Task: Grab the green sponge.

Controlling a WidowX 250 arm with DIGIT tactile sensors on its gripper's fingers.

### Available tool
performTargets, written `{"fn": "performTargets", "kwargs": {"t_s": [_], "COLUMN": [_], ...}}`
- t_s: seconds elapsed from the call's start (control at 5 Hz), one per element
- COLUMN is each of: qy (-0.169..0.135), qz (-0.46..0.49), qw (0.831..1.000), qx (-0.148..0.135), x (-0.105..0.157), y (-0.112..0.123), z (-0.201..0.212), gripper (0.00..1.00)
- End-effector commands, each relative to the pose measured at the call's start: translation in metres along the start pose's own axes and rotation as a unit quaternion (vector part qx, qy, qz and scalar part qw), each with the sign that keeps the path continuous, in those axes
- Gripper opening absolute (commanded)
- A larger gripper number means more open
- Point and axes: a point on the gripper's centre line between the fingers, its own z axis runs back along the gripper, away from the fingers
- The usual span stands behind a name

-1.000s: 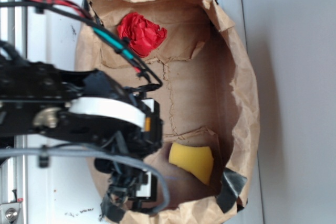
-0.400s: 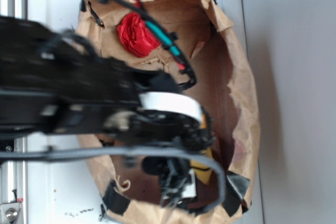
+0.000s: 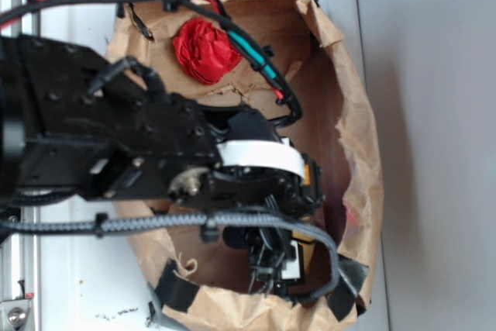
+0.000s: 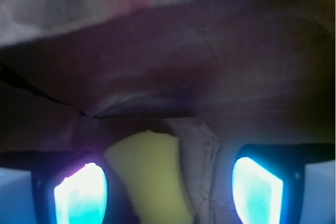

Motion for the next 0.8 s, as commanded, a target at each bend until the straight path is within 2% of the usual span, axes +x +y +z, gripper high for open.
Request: {"fn": "performTargets", "kwargs": {"t_s": [0.0,0.6], "qy": [0.001,-0.006], "qz": [-0.045,-0.065], "qw": [0.998,0.998], "qx": [-0.037,-0.016], "x": [-0.007,-0.017], "y": [-0.009,-0.019], "z": [0.004,-0.021], "gripper": [1.00,1.00]}}
